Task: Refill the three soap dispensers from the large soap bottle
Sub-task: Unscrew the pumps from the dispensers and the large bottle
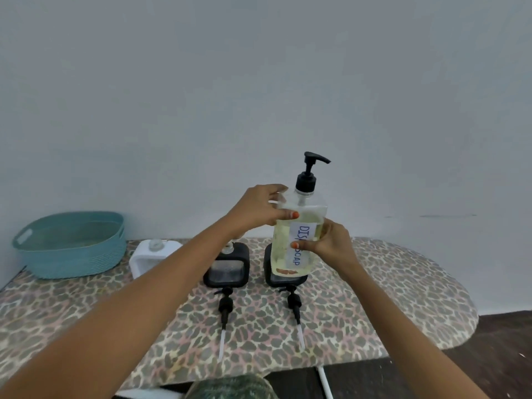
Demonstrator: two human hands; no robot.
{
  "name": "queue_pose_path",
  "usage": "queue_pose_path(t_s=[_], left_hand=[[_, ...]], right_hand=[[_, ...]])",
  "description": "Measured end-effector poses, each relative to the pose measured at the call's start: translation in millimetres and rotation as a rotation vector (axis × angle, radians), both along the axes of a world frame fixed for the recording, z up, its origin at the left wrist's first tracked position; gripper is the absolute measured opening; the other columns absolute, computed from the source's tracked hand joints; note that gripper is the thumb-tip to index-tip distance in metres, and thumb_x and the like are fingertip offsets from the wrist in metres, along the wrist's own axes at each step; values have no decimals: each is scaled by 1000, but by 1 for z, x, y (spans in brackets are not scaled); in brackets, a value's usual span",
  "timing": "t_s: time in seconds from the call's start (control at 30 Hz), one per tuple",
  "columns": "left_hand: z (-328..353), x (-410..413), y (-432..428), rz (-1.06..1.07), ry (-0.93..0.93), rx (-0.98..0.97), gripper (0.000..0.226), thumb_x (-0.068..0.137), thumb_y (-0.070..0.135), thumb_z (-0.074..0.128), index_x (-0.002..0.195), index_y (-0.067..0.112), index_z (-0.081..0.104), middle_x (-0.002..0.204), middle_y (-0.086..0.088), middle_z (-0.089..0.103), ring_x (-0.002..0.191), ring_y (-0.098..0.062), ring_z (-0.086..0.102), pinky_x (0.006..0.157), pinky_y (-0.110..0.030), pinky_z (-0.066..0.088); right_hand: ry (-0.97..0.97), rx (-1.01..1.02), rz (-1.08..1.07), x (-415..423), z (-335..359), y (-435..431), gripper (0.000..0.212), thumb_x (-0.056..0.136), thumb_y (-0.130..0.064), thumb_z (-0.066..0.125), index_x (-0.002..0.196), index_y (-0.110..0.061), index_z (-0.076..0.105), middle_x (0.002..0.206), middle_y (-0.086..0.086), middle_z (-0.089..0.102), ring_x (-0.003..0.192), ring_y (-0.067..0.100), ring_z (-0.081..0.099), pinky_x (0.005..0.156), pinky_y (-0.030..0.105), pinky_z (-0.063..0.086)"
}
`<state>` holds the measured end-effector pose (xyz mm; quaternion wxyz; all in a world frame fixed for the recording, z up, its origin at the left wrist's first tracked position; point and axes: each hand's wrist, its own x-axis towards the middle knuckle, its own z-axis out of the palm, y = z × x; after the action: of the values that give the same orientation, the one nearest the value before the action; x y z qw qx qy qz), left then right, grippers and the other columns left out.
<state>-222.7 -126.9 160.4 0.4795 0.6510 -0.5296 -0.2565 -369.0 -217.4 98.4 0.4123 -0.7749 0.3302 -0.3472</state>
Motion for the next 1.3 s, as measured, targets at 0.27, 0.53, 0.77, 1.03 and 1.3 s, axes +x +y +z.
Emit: queue_pose_path(t_s=[0.27, 0.53, 0.77, 1.03, 1.3], left_hand=[[-48, 16, 39, 71, 37, 67, 72, 69, 18, 78, 133, 14, 45, 128, -6, 56, 107, -17, 60, 81, -28, 54], [-86, 19, 50, 37, 105, 124, 65, 70, 8, 76, 129, 11, 48, 120, -5, 61, 99, -9, 58, 85, -19, 47], [-109, 22, 52, 23, 136, 165, 74, 69, 7, 76, 134, 9, 41, 129, -7, 56, 114, -17, 57, 97, -31, 46], [-118, 27, 50, 0, 164, 166, 75, 72, 8, 75, 136, 10, 37, 132, -5, 53, 113, -11, 53, 95, -26, 45], [-126, 28, 49, -4, 194, 154, 71, 71, 14, 76, 132, 19, 41, 130, 1, 52, 118, -13, 51, 101, -31, 42]], right_hand=[[7, 108, 79, 14, -42, 38, 40, 61, -2, 82, 95, -8, 63, 87, -1, 66, 73, 6, 63, 56, 8, 48], [121, 172, 94, 22, -83, 46, 43, 60, -6, 84, 96, -11, 63, 100, 7, 69, 91, 17, 65, 76, 24, 54], [131, 212, 105, 22, -100, 49, 45, 58, -1, 83, 83, -28, 58, 101, 10, 69, 93, 20, 65, 87, 41, 52], [156, 167, 138, 20, -105, 46, 47, 58, -5, 84, 91, -23, 57, 102, 5, 69, 93, 17, 65, 85, 36, 53], [196, 178, 239, 15, -83, 43, 83, 65, -23, 82, 133, -25, 34, 131, -4, 52, 120, 15, 50, 100, 42, 43]])
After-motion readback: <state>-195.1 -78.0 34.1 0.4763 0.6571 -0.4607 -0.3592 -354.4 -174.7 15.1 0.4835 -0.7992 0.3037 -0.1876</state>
